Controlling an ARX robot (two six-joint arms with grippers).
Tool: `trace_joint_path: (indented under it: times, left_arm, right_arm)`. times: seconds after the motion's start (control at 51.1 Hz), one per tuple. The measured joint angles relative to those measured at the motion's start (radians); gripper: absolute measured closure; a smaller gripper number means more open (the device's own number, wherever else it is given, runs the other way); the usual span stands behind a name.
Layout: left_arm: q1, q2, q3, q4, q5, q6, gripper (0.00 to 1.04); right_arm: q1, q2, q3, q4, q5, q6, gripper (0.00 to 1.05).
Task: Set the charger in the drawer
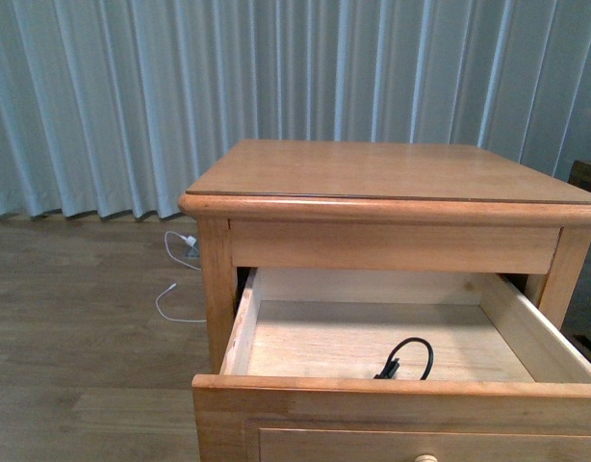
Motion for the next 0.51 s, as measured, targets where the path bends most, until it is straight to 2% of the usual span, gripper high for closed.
trace_joint_path:
  times: [0.157,0.254,0.509]
  left_arm:
    - [0.000,0.000,0.000,0.000,0.000,0.000,0.25]
    - [0.000,0.000,0.000,0.000,0.000,0.000,0.06]
    - [0.000,0.000,0.000,0.000,0.000,0.002,0.06]
  right_arm:
    - [0.064,0.255,0.093,-0.001,-0.109,0.001,0.08]
    - [0.114,0.425,0.177,0.063,-0.112,0.003,0.08]
    - [0.209,0.752,0.336,0.198,-0.063,0.043,0.08]
